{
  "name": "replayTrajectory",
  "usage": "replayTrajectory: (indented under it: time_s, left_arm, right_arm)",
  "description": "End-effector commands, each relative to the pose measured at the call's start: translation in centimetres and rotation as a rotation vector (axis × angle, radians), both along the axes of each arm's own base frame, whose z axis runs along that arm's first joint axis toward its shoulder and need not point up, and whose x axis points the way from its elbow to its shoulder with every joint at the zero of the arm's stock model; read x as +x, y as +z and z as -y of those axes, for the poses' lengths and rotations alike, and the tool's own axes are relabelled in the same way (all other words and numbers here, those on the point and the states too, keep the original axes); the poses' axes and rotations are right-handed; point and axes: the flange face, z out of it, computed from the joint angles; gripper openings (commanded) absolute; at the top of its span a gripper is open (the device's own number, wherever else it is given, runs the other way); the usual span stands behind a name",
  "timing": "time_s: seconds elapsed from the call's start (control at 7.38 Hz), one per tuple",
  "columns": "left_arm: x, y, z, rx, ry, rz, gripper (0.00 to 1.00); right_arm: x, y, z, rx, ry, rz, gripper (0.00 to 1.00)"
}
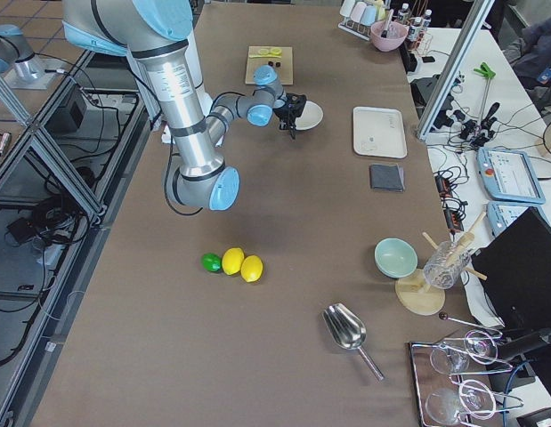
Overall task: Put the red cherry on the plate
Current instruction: 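Slide the white plate with the right gripper toward the table's middle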
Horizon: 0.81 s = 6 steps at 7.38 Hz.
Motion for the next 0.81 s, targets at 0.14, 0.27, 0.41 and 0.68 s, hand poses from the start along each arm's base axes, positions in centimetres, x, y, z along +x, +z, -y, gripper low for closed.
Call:
replayTrajectory:
  time_s: [0.14,0.27,0.41,0.68]
  left_arm:
    - [0.2,-0.2,-0.1,0.002,0.017,-0.028,0.98]
    - [0.5,-1.0,-0.7,-0.007,0.019,-0.069,0.98]
    - [0.8,-2.9,-1.2,-0.034,-0.009,-0.121,0.98]
    - [6.4,-6.6,-4.2,-0.119,-0.002,-0.192,0.99]
  right_arm:
    - [-1.0,-0.5,0.4,0.025,0.021,-0.020,1.00]
    - [0.6,-1.0,2.3,0.046,0.024,-0.020,1.00]
    - [3.4,-0.8,5.3,0.050,-0.002,-0.037,1.00]
    - [14.4,-0.2,11.0,0.041,-0.091,-0.111,1.00]
